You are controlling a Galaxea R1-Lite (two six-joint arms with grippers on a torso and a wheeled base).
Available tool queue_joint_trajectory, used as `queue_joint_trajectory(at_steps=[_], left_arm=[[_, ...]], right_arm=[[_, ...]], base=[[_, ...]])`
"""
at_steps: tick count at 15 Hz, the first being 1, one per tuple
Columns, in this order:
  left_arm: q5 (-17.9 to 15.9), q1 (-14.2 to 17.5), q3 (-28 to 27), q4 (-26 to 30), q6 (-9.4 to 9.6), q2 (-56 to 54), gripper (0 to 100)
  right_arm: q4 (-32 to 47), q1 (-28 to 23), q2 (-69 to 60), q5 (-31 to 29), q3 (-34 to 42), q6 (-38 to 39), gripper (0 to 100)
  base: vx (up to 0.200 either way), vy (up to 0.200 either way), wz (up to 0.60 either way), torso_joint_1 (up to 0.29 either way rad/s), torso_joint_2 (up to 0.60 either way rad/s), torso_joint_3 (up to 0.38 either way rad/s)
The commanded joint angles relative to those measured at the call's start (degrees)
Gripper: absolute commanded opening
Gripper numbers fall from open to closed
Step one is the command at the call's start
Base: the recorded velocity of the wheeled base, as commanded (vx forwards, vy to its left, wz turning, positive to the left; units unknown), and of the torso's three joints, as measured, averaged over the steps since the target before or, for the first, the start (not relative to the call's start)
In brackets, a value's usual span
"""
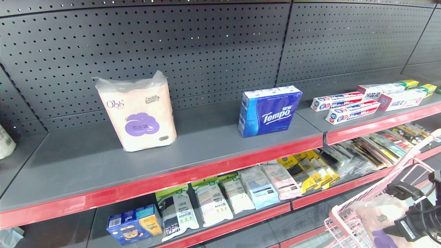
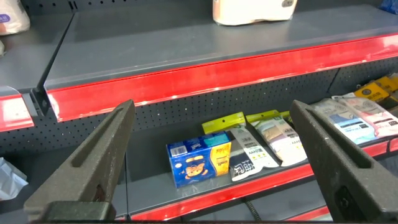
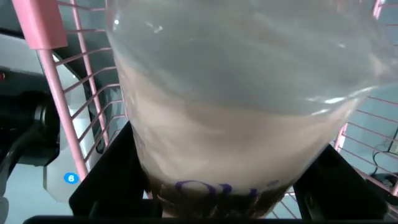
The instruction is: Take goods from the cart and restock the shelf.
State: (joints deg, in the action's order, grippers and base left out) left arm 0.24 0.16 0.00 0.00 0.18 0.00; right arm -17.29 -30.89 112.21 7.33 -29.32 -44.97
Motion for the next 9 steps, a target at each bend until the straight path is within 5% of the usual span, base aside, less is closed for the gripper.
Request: queue_joint_trajectory(at_steps=[1, 9], left_arm=[[0.02, 0.02, 0.00, 0.00, -0.01, 0.09, 100], [0.02, 0.02, 0.00, 0.00, -0.01, 0.09, 100]], right_arm=[[-0.12, -1.01, -4.28, 0.41, 0.23, 0.06, 0], [-0.12, -1.72, -22.21, 1.20, 1.54, 0.76, 0]], base=[[0.000, 0.000, 0.00, 0.000, 0.00, 0.000], [0.000, 0.000, 0.00, 0.000, 0.00, 0.000]])
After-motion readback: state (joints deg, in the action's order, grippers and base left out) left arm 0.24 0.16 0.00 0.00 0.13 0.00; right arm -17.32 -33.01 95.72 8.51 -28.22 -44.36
